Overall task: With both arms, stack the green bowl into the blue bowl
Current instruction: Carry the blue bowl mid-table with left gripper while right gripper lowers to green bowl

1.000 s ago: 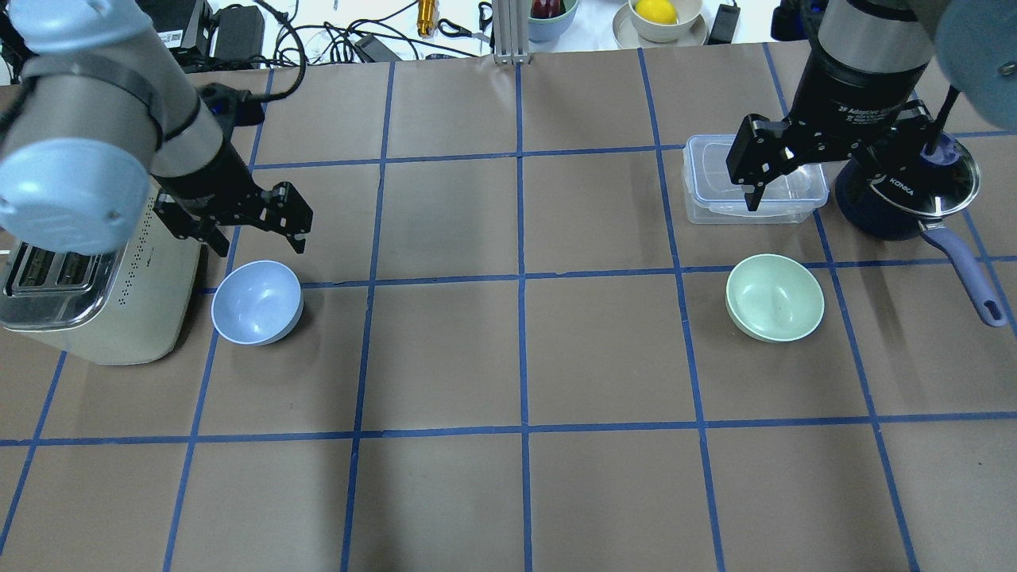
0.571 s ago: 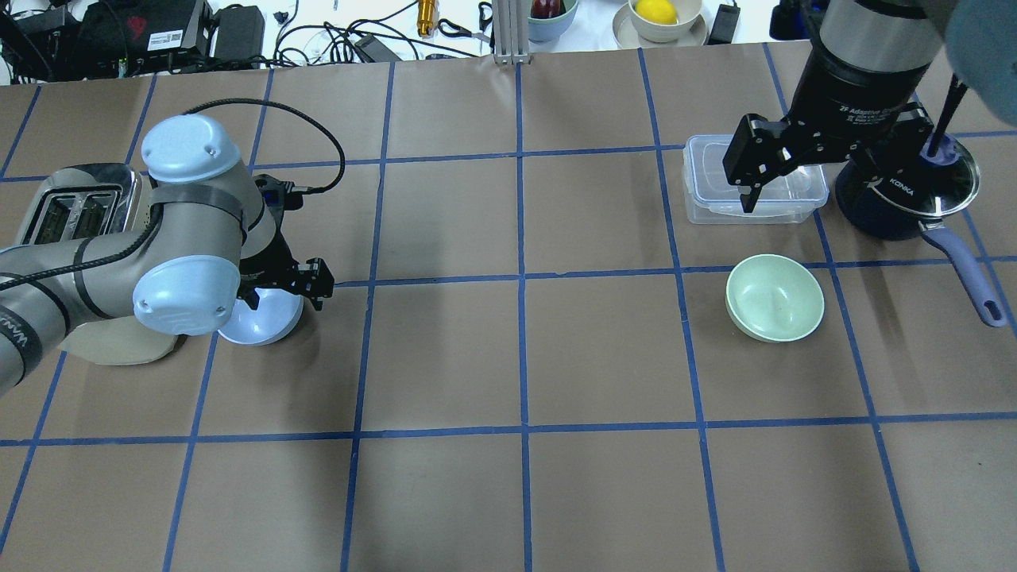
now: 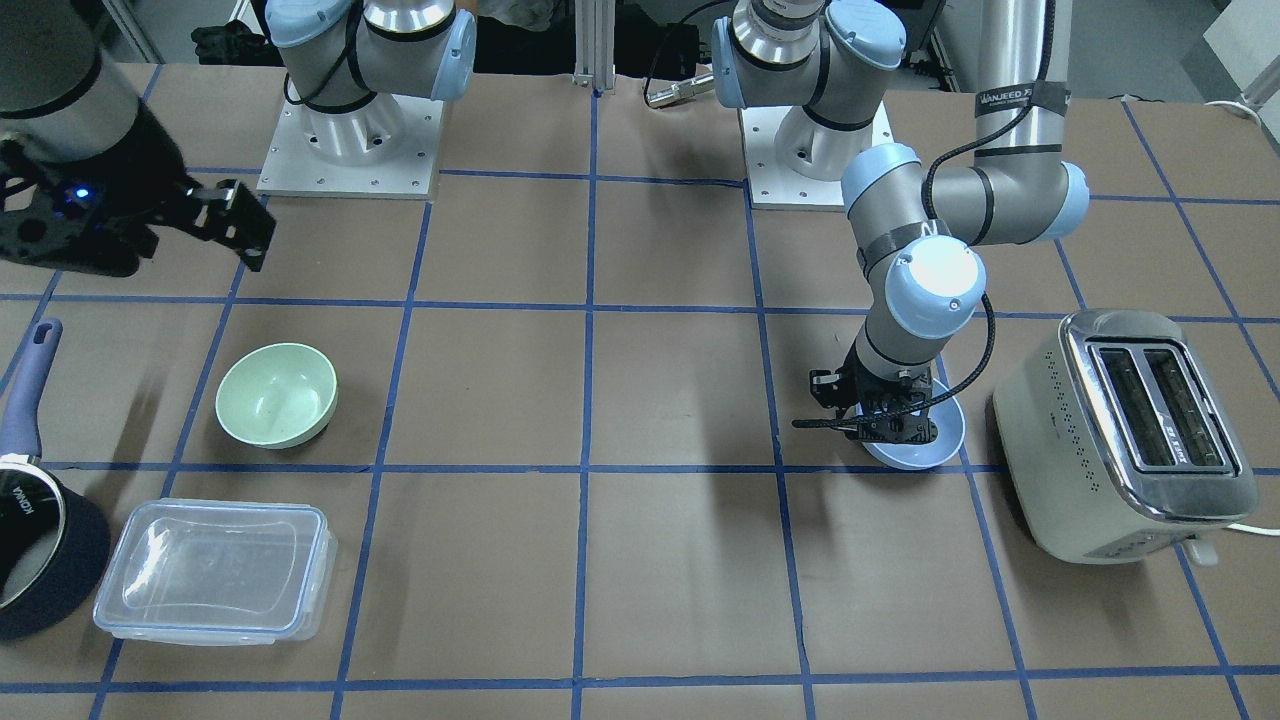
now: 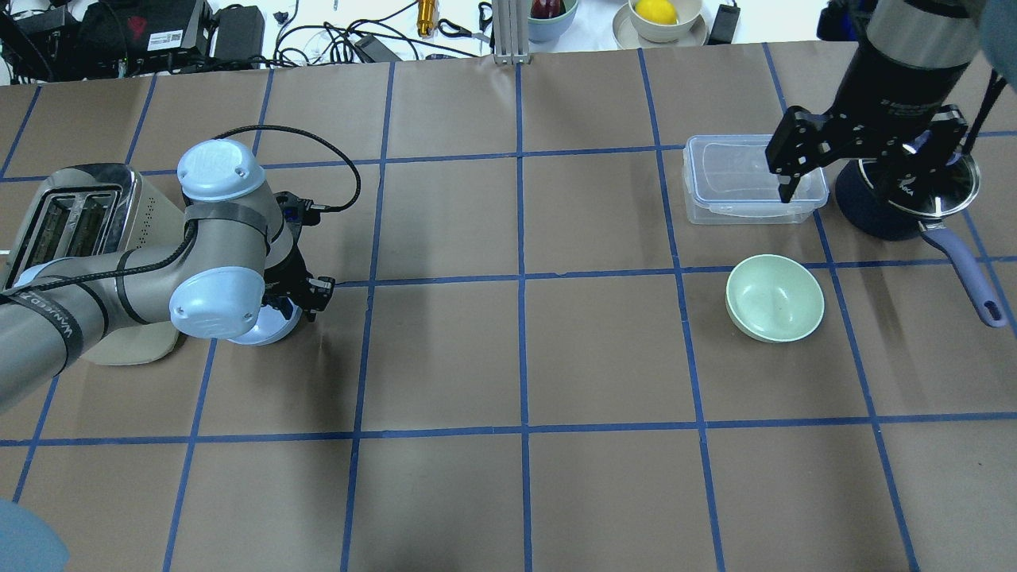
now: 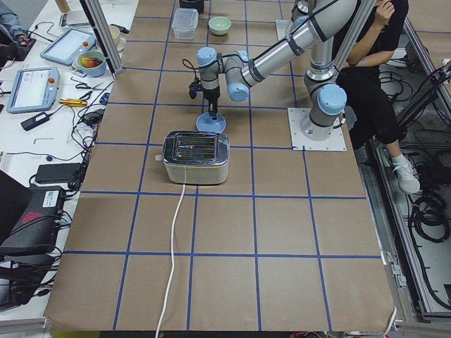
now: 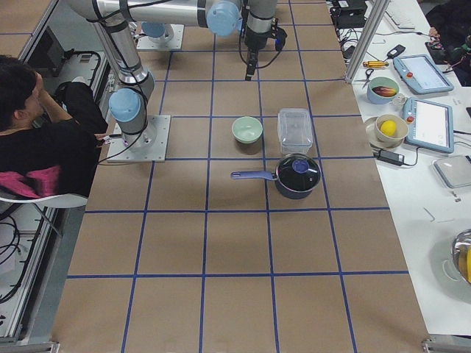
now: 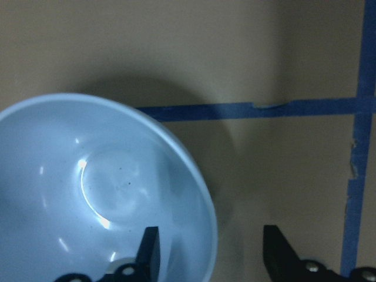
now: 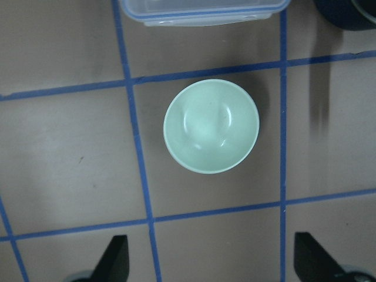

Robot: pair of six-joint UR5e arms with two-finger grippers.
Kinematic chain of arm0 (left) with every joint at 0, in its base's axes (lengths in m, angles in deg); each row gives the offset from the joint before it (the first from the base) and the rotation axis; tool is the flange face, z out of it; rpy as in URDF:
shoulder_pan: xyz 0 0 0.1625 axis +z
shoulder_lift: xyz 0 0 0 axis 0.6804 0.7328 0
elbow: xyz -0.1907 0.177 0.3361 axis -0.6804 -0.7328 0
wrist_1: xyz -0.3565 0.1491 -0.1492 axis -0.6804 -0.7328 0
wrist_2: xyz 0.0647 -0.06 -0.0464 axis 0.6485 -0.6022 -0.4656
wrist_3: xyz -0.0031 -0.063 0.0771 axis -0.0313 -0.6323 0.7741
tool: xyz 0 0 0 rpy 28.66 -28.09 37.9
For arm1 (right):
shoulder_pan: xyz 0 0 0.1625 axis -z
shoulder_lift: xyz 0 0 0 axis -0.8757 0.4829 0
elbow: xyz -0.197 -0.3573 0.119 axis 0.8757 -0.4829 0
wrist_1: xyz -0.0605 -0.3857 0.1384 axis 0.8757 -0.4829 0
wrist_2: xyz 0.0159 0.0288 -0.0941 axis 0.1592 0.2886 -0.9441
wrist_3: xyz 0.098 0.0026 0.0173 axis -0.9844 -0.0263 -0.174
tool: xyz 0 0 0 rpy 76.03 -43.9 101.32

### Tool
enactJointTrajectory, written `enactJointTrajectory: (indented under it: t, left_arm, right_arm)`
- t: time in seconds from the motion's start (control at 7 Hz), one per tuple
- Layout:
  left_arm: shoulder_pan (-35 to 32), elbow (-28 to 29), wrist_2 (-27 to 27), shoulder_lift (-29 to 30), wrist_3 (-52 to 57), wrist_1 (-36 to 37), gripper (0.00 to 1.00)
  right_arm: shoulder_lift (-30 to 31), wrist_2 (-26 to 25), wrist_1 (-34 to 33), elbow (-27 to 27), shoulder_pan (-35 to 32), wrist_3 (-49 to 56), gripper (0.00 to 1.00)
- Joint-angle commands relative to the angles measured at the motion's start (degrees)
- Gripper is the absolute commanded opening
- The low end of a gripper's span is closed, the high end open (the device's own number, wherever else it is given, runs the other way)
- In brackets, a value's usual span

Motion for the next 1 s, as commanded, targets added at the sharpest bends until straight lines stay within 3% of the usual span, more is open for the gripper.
enactJointTrajectory:
  t: [0.0, 0.14, 0.43, 0.57, 0.71, 0.86]
  left_arm:
    - [-0.49, 0.43, 0.04, -0.27, -0.31, 0.37, 0.00]
    - [-2.06, 3.31, -0.39, -1.58, -1.18, -0.58, 0.00]
    - [-13.87, 15.23, -1.89, 1.03, -17.72, -7.49, 0.01]
    - [-19.07, 18.08, -4.85, 2.26, -25.81, -10.32, 0.01]
    - [-24.78, 18.63, -7.05, 3.84, -32.07, -8.78, 0.02]
    - [-29.97, 18.63, -7.16, 6.03, -34.91, -2.76, 0.06]
  right_arm:
    - [-5.05, -0.01, -9.82, 2.94, 8.15, 5.63, 1.00]
    - [-7.43, -0.01, -14.05, 6.79, 8.43, 9.64, 1.00]
    - [-7.89, -0.01, -22.06, 16.80, 8.52, 13.17, 1.00]
    - [-8.50, -0.01, -29.31, 20.94, 8.52, 15.29, 1.00]
    - [-10.33, -0.01, -35.74, 24.03, 8.96, 15.39, 1.00]
    - [-12.00, -0.01, -36.59, 24.84, 9.40, 16.26, 1.00]
